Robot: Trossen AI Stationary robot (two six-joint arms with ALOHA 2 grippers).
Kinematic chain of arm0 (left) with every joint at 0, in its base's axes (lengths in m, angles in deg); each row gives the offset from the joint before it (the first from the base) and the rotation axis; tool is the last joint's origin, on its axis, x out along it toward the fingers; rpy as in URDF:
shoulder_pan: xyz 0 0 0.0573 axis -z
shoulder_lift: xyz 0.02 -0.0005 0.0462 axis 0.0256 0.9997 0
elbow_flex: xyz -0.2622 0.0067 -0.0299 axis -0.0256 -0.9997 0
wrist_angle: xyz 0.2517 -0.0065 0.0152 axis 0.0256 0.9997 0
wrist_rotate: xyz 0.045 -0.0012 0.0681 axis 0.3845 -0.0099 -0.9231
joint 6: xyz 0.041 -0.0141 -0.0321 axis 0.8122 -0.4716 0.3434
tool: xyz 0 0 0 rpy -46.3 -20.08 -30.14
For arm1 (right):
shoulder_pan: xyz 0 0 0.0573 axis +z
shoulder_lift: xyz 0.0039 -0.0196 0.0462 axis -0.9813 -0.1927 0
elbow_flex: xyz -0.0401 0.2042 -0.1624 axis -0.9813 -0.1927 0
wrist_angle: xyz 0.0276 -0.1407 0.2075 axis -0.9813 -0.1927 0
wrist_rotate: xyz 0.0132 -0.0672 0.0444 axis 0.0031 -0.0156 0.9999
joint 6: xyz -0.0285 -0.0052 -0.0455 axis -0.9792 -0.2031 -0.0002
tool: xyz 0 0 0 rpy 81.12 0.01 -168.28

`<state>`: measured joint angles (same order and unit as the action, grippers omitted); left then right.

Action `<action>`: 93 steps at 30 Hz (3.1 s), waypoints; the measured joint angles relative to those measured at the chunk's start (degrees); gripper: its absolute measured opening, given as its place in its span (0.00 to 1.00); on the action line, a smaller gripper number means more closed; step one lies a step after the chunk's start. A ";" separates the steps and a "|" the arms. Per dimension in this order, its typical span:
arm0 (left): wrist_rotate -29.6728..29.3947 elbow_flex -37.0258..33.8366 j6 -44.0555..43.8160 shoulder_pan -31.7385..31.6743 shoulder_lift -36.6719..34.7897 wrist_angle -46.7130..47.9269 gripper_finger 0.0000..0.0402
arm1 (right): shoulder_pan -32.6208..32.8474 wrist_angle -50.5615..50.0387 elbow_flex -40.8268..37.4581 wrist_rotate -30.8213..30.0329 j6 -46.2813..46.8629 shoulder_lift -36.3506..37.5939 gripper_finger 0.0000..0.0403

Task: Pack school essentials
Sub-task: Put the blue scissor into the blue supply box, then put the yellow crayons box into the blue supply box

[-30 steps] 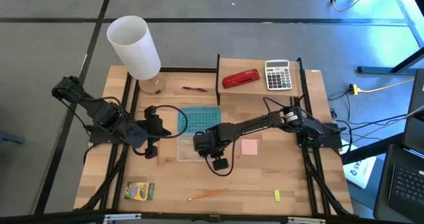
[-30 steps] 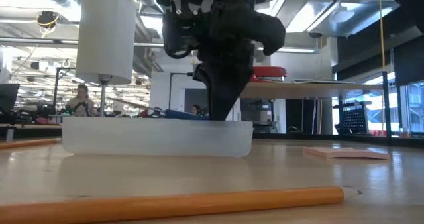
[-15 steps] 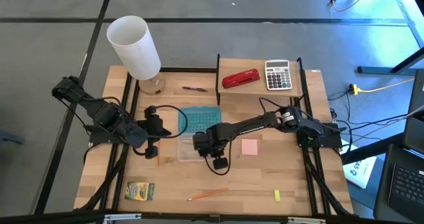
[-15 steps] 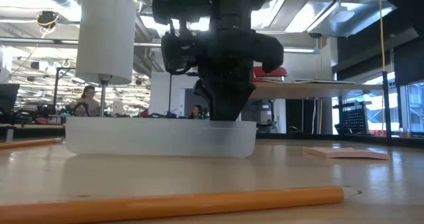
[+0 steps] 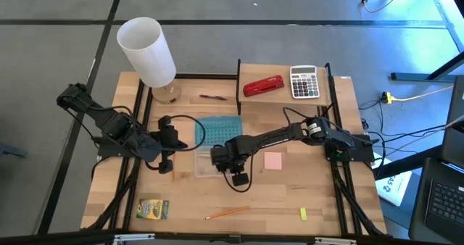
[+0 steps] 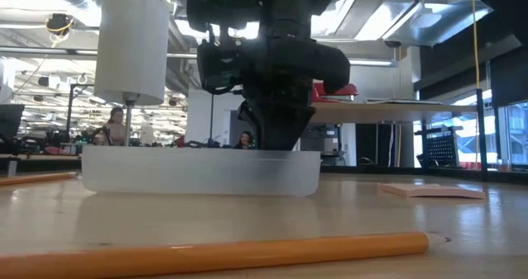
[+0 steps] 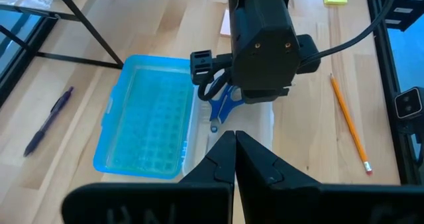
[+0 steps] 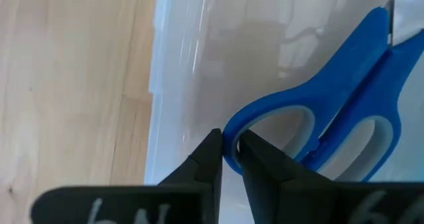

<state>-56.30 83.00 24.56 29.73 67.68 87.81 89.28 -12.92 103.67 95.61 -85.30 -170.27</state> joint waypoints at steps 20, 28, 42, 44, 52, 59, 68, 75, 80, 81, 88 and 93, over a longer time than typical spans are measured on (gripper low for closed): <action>0.00 0.00 0.00 0.00 0.00 0.00 0.00 | -0.09 0.07 0.00 -0.02 -0.26 0.00 0.29; 0.41 0.00 0.00 0.00 0.00 0.02 0.00 | -0.28 -1.58 1.38 0.02 -0.01 0.00 0.36; 3.35 0.00 -1.71 3.26 -0.04 3.07 0.00 | -0.55 -12.38 18.55 -0.52 1.48 0.02 0.34; 4.06 0.00 -3.27 4.65 -0.04 3.66 0.00 | -0.55 -15.16 21.48 -0.52 1.24 0.02 0.34; 5.00 0.00 -11.53 11.59 -0.05 4.39 0.00 | -0.81 -20.93 26.64 0.20 -0.02 4.77 0.34; 11.10 0.02 -18.10 17.64 2.44 4.81 0.00 | -0.81 -18.12 20.13 -0.22 0.33 13.67 0.34; 21.02 0.02 -28.74 22.54 8.55 4.70 0.00 | -0.80 2.26 -8.52 -0.54 4.67 32.30 0.34; 30.51 0.02 -33.19 26.00 13.11 3.66 0.00 | 0.11 11.94 -19.57 -0.54 3.72 42.91 0.34; 30.57 0.02 -34.88 27.23 15.07 3.02 0.00 | 0.05 13.98 -22.25 -0.61 1.59 45.38 0.34; 30.56 0.02 -34.93 27.33 15.37 3.04 0.00 | 0.26 14.21 -22.38 -0.61 1.23 45.51 0.34; 29.51 0.02 -34.97 27.34 15.72 3.03 0.00 | 1.13 15.49 -22.40 -0.09 0.02 45.31 0.34; 28.98 0.02 -34.77 27.47 15.72 2.95 0.00 | 1.07 15.46 -22.40 -0.15 -0.03 45.31 0.34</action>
<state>-27.32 83.02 -10.21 57.21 83.39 90.76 90.35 2.54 81.27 95.46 -85.32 -124.96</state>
